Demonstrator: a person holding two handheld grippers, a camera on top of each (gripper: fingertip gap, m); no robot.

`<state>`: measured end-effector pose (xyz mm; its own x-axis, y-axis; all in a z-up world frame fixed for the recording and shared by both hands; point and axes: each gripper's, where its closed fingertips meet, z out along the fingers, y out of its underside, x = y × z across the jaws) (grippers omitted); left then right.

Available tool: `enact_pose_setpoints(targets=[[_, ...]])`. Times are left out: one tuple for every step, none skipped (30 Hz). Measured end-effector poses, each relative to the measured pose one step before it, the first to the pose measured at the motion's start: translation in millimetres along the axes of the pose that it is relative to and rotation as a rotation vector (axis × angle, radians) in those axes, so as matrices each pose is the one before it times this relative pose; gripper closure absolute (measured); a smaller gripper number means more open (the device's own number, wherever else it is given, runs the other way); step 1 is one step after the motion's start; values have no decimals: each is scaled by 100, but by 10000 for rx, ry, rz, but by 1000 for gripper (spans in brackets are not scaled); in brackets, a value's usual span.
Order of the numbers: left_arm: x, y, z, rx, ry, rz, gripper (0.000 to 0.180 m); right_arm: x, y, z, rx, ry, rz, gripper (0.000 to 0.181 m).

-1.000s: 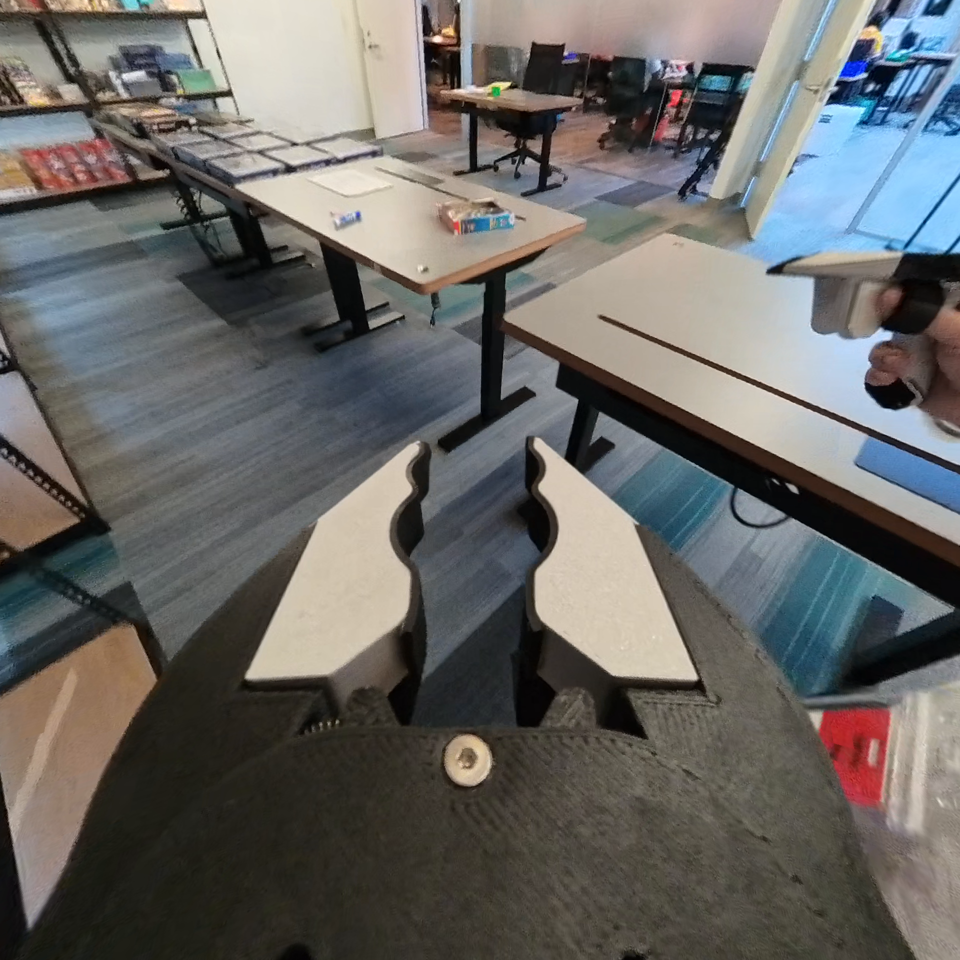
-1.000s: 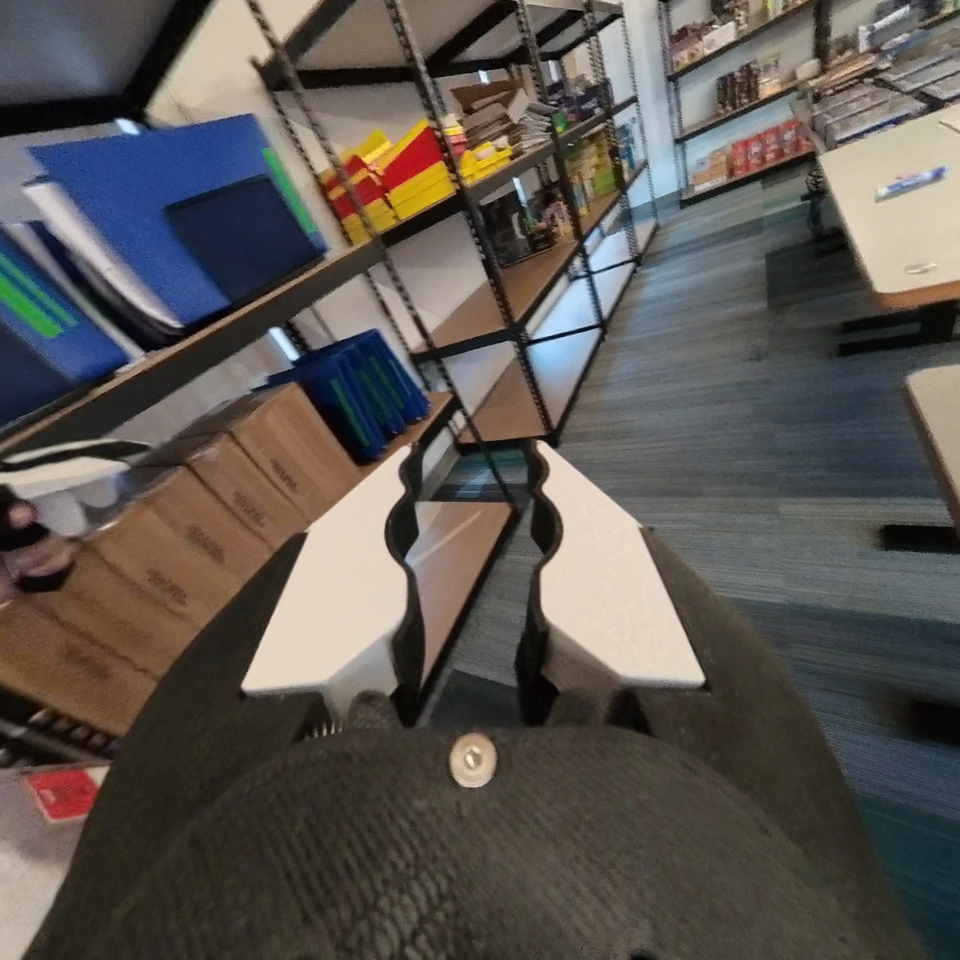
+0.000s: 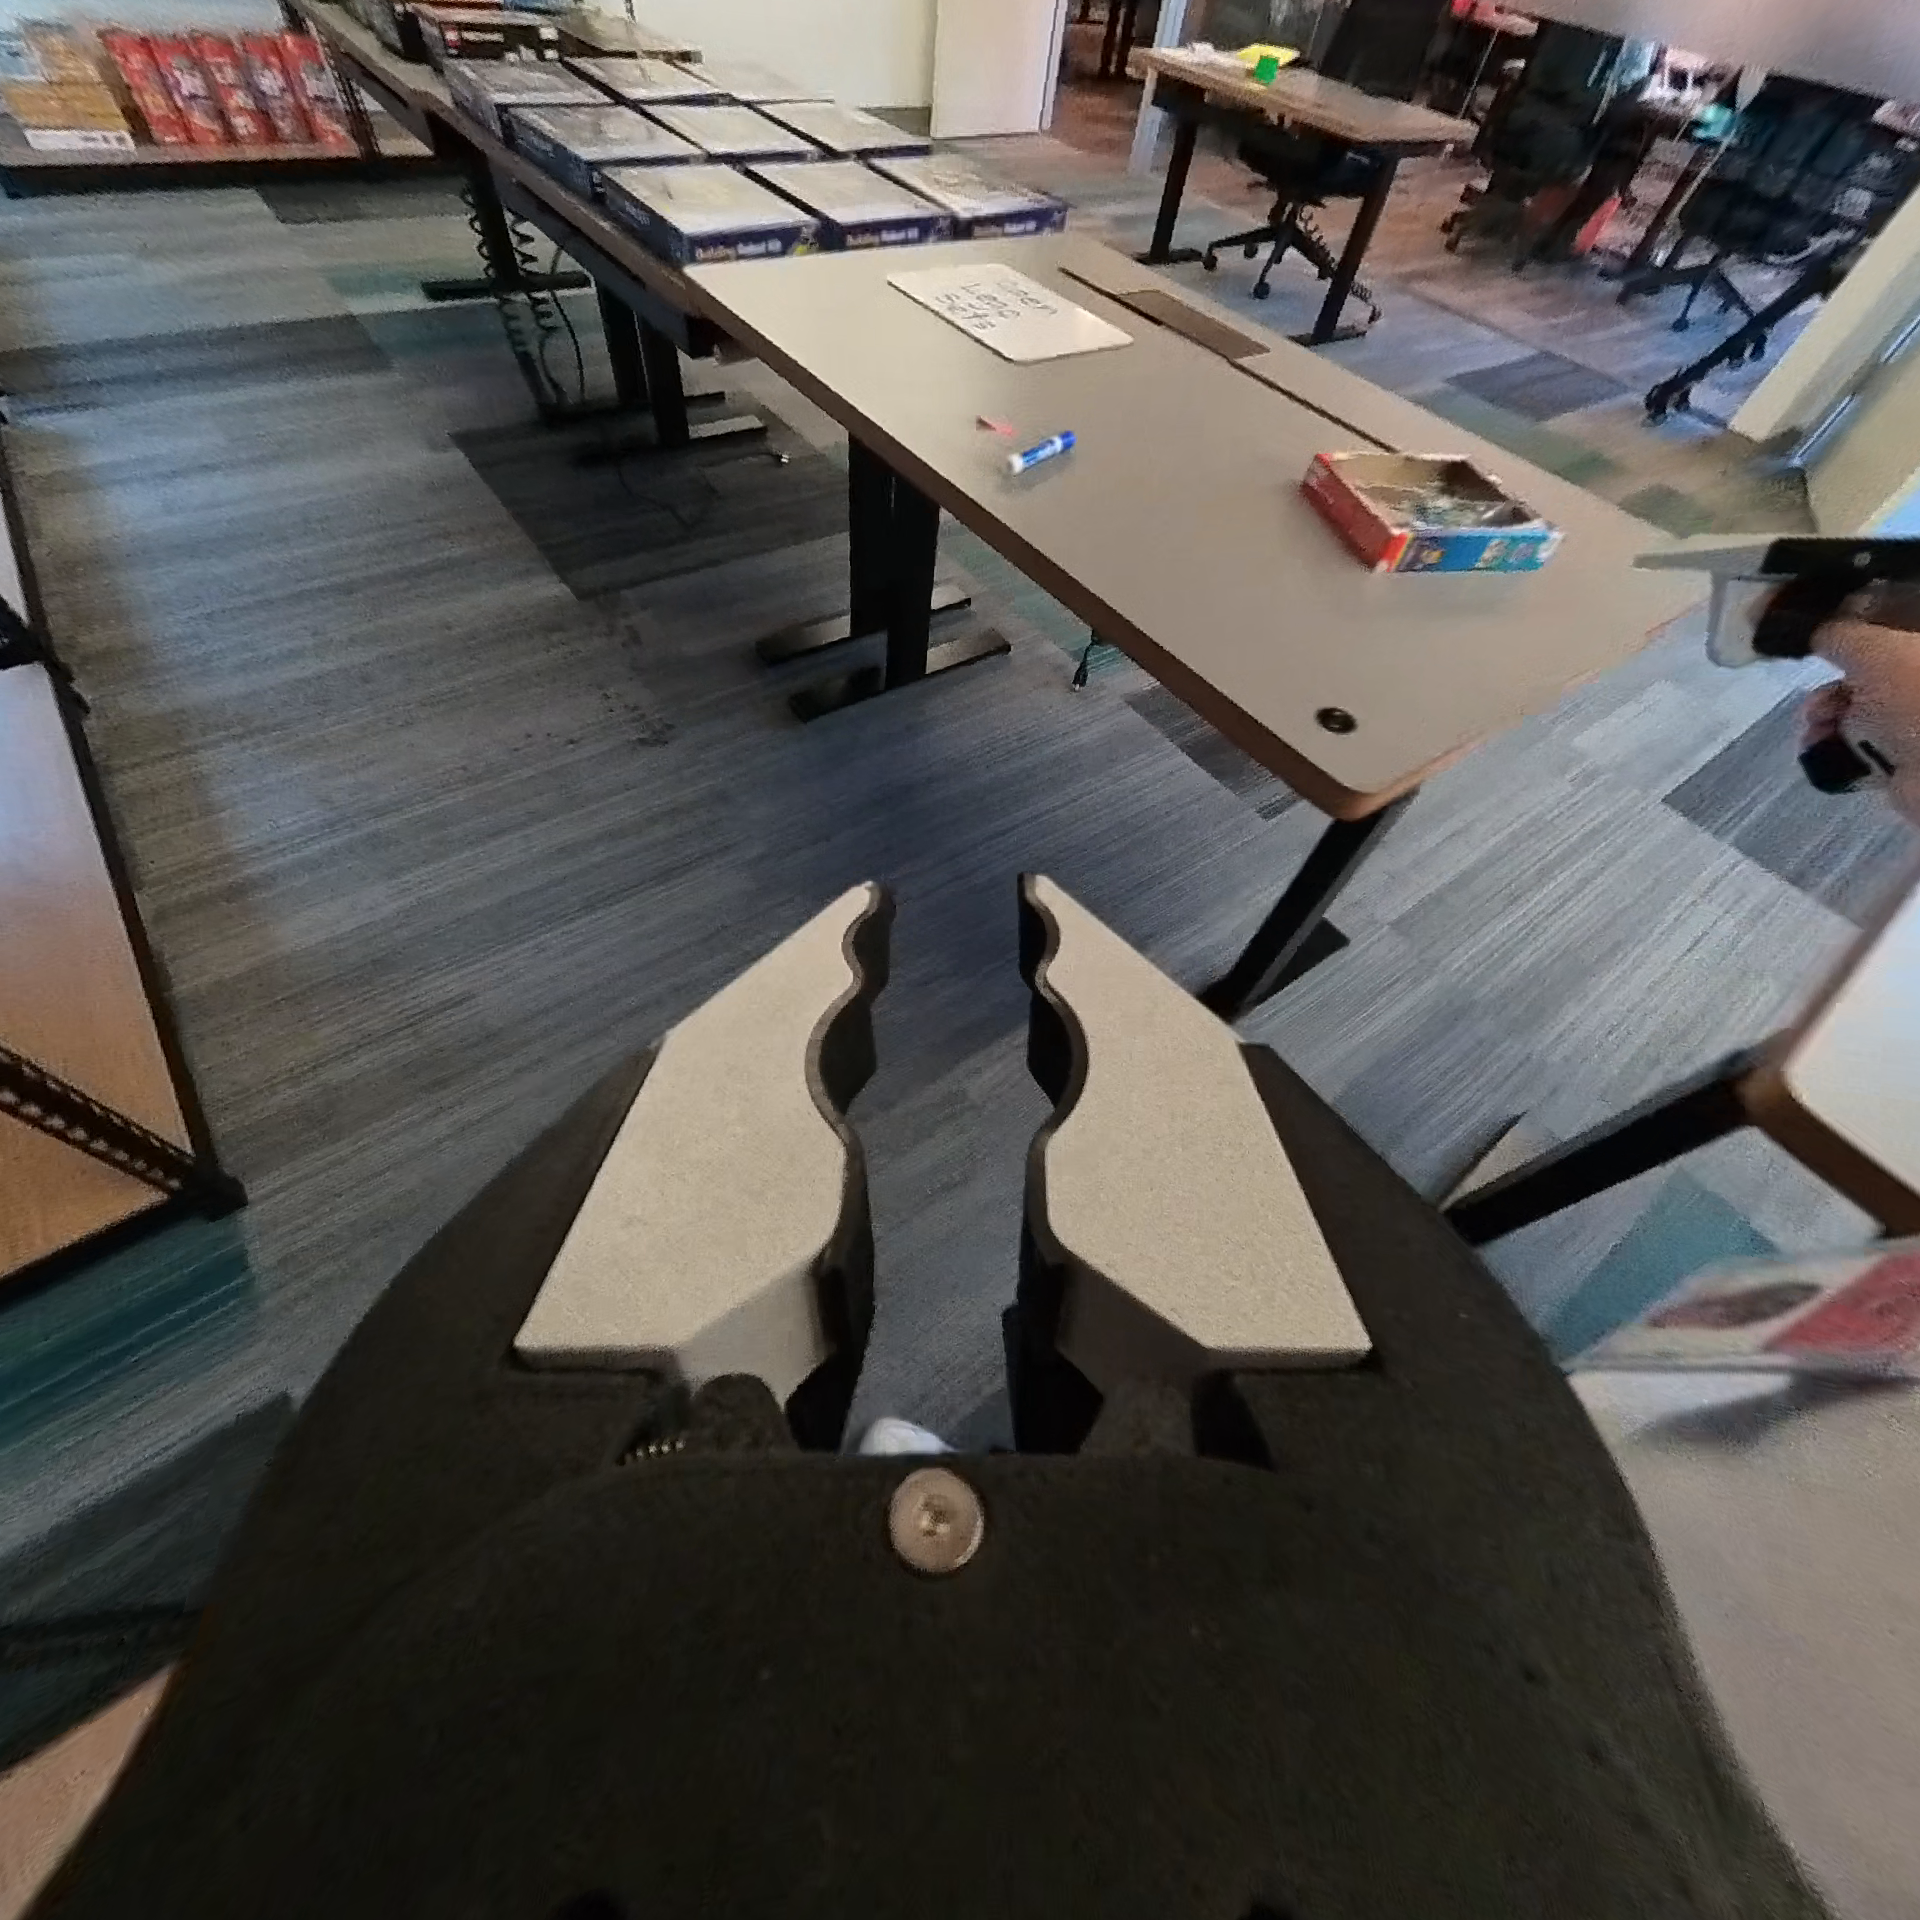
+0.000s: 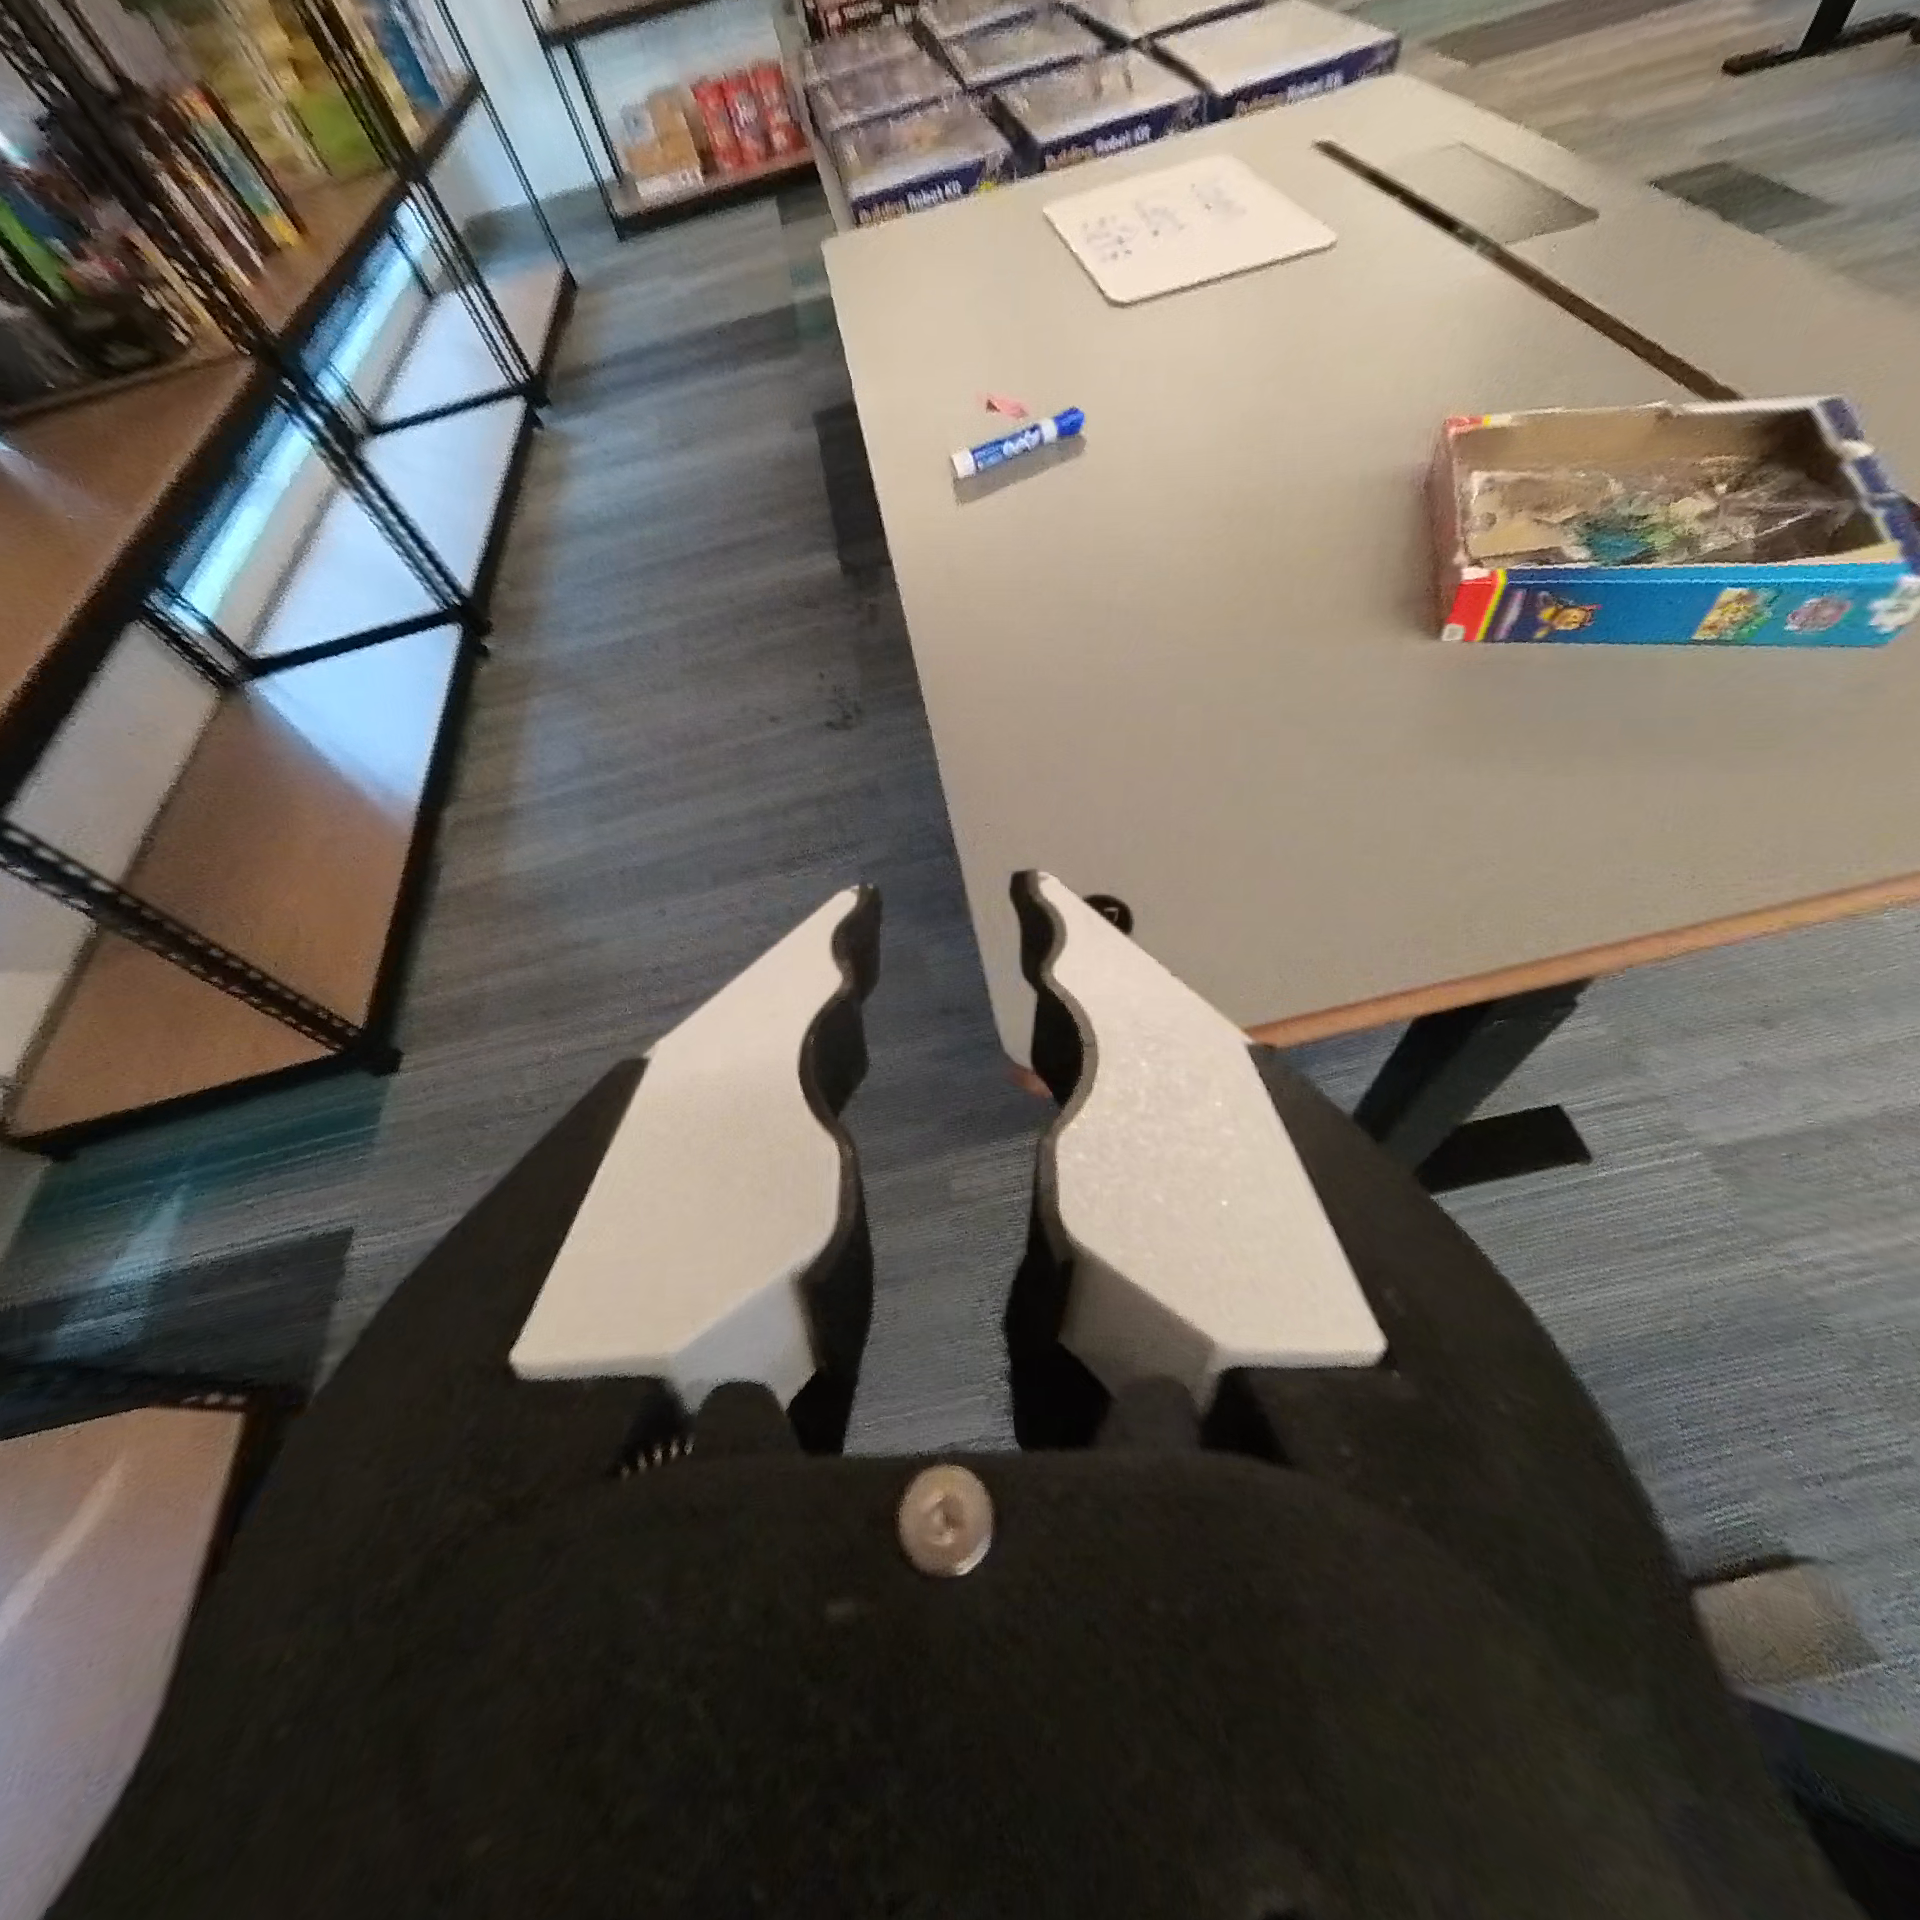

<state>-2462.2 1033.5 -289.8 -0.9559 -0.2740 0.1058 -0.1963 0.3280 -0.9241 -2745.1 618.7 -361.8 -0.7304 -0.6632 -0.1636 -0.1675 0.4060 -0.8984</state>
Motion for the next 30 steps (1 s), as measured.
enact_pose_setpoints(targets=[[-1534, -774, 1797, -89, 31, 133, 159, 399, 346, 2427, -303, 306, -229, 155], [-1381, -875, 1787, -189, 111, 95, 159, 374, 364, 2293, -394, 273, -204, 155], [-1194, -1101, 1709, -156, 210, 150, 159, 251, 138, 2218, -416, 135, -139, 155], [-1239, -1265, 1629, -55, 141, 224, 159, 233, -317, 2155, -311, 15, -45, 155], [-1329, -1249, 1588, -37, 31, 222, 160, 412, -637, 2100, -165, 14, -49, 156], [-1140, -1163, 1579, -91, 80, 157, 160, 773, -638, 2102, -177, 139, -110, 157], [-918, -1066, 1523, -139, 142, 73, 160, 975, -517, 2128, -275, 151, -65, 157], [-847, -1034, 1471, -106, 122, 38, 160, 884, -710, 2116, -191, -14, 52, 158], [-826, -931, 1470, -41, 74, 63, 160, 732, -987, 2112, 2, -259, 230, 160], [-845, -659, 1580, -57, 35, 87, 161, 781, -1175, 2082, 138, -409, 468, 162], [-824, -323, 1745, -163, 26, 64, 162, 1342, -1159, 2012, 150, -179, 546, 162], [-721, -102, 1897, -268, 62, 16, 163, 1923, -981, 1996, 58, 137, 428, 163], [-572, -106, 1959, -315, 85, -23, 164, 2195, -859, 1998, -39, 315, 316, 163], [-432, -337, 1936, -273, 48, -37, 165, 2060, -864, 2015, -65, 300, 155, 163], [-390, -655, 1870, -157, -69, -38, 166, 2006, -757, 1960, -118, 358, 21, 163], [-310, -917, 1815, -74, -180, -99, 167, 1933, -504, 1839, -239, 430, -4, 163], [32, -1185, 1802, -25, -88, -188, 167, 1830, -318, 1710, -310, 514, -25, 162], [483, -1425, 1803, 23, 115, -185, 167, 1619, -307, 1481, -310, 549, -161, 161], [668, -1546, 1863, 41, 201, -111, 167, 1289, -395, 1280, -214, 494, -318, 160], [747, -1493, 1951, -5, 254, 3, 167, 980, -408, 1118, -146, 405, -446, 157], [805, -1338, 2057, -85, 307, 99, 167, 774, -292, 1038, -135, 330, -506, 155], [794, -1222, 2127, -128, 319, 138, 167, 620, 31, 1047, -274, 247, -461, 152], [852, -1133, 2144, -128, 347, 145, 167, 535, 430, 1007, -495, 195, -406, 146], [951, -1072, 2080, -120, 385, 156, 167, 390, 608, 867, -575, 130, -353, 147], [947, -996, 1966, -127, 380, 175, 168, 18, 576, 626, -491, -86, -234, 158], [863, -928, 1818, -119, 349, 193, 168, -441, 204, 201, -197, -395, -177, 171], [749, -817, 1682, -95, 334, 205, 168, -303, -37, -98, 99, -344, -177, 178], [612, -657, 1562, -88, 329, 186, 169, -297, 289, -192, -16, -404, -194, 178], [472, -473, 1461, -95, 335, 106, 170, -200, 494, -297, -37, -447, -209, 179], [455, -298, 1382, -99, 397, -13, 170, -134, 631, -346, -10, -499, -126, 179]])
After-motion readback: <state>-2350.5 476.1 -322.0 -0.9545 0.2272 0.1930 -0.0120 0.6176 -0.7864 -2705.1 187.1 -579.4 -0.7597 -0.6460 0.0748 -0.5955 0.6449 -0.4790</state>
